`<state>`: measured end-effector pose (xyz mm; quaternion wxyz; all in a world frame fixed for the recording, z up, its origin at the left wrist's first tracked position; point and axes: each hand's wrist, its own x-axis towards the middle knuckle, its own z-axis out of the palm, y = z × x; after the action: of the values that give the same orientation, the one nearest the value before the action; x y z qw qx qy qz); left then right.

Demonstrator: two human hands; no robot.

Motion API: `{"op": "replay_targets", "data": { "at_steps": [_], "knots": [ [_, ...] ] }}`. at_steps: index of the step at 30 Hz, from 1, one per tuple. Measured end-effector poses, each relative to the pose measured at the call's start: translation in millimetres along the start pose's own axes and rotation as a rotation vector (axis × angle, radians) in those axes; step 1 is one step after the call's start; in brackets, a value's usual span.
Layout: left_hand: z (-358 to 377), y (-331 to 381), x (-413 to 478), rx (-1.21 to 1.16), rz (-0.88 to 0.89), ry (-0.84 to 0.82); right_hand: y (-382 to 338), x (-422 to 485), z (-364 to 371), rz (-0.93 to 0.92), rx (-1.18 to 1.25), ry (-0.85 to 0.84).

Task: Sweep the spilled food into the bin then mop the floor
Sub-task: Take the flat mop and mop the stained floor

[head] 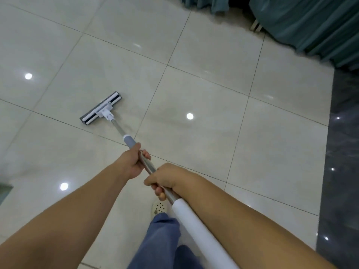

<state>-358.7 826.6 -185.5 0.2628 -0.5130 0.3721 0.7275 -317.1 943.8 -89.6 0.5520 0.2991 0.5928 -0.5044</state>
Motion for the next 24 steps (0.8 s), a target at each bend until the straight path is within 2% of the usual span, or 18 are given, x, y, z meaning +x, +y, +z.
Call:
{"op": "replay_targets", "data": {
  "at_steps": [6,10,24],
  "knots": [
    [28,-48,-20,0.015,-0.039,-0.011,45,-30,-38,-0.035,0.0,0.011],
    [48,-106,-46,0.057,-0.081,-0.04,98,-61,-66,-0.031,-0.039,0.054],
    [128,-414,-180,0.364,-0.207,-0.147,385,-222,-186,0.063,0.026,0.174]
  ]
}}
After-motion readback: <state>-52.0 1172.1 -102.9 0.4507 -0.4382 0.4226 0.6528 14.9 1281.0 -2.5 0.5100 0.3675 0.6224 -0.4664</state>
